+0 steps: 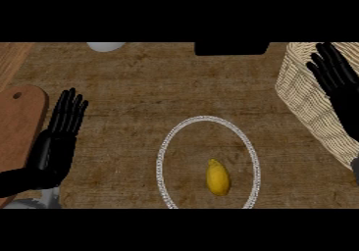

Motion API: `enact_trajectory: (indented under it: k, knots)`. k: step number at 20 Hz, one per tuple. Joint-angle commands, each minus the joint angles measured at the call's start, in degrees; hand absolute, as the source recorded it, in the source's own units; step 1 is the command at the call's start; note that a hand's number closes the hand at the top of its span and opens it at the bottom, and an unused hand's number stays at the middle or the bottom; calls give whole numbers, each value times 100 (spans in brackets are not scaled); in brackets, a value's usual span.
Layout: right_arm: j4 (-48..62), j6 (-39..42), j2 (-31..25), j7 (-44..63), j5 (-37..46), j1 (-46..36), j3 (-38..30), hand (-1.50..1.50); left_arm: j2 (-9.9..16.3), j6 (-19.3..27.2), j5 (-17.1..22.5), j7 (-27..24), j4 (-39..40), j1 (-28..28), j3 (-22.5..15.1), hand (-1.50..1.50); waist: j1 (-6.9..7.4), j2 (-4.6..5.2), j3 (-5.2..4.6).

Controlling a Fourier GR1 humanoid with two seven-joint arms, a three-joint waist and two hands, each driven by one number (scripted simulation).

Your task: Pick the lemon from the placemat and place it in the basket

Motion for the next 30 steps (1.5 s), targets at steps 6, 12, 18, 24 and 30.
enact_trajectory:
  k: [6,12,18,24,30]
  knots:
    - [-2249,-1871,1081,-209,1426,2078,765,150,7,846,-533,371,196,212,270,0,-378,-78,-150]
    - [-1535,-2932,2028,-203,4085,1909,3171,-150,-130,646,-412,608,235,43,-2,0,-64,-20,-175]
    - [-909,-3966,2045,1187,6120,2398,2850,-150,-92,759,-479,600,349,165,99,0,-310,-37,-232]
    - [-1361,-2945,1640,2946,7622,2843,2566,-150,-168,847,-513,598,193,127,70,0,-404,-65,-260]
    - [-2335,-849,1508,4522,8187,2961,3108,-150,-56,767,-472,748,87,88,98,0,-163,-36,-236]
